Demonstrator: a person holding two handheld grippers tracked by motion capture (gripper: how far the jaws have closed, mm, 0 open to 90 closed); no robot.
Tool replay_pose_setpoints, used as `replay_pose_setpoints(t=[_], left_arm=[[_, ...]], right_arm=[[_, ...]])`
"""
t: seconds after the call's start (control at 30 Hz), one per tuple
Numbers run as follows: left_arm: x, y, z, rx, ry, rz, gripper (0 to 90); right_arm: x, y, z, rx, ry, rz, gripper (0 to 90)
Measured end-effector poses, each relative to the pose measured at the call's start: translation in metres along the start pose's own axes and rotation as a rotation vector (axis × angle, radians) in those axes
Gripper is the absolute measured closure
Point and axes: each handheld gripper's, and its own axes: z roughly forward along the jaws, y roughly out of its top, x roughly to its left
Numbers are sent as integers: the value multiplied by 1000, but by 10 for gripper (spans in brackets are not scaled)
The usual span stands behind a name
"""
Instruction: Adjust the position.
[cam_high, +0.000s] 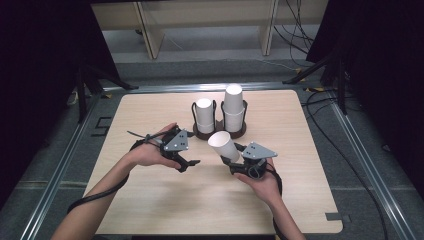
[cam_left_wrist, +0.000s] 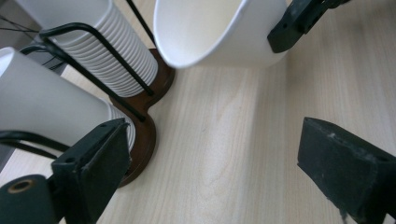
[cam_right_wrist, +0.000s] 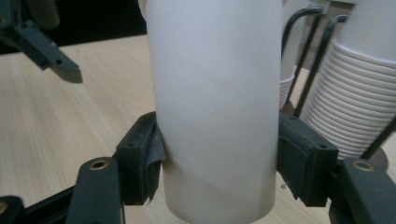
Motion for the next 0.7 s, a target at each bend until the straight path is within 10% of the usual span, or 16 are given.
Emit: replay_pose_setpoints(t=[0.3, 0.7], left_arm=[[-11, -23, -11, -117, 117, -163, 101], [-24, -57, -24, -141, 221, -255, 101]], right_arm=[[-12, -7, -24, -60, -93, 121, 366], [-24, -25, -53, -80, -195, 157, 365]])
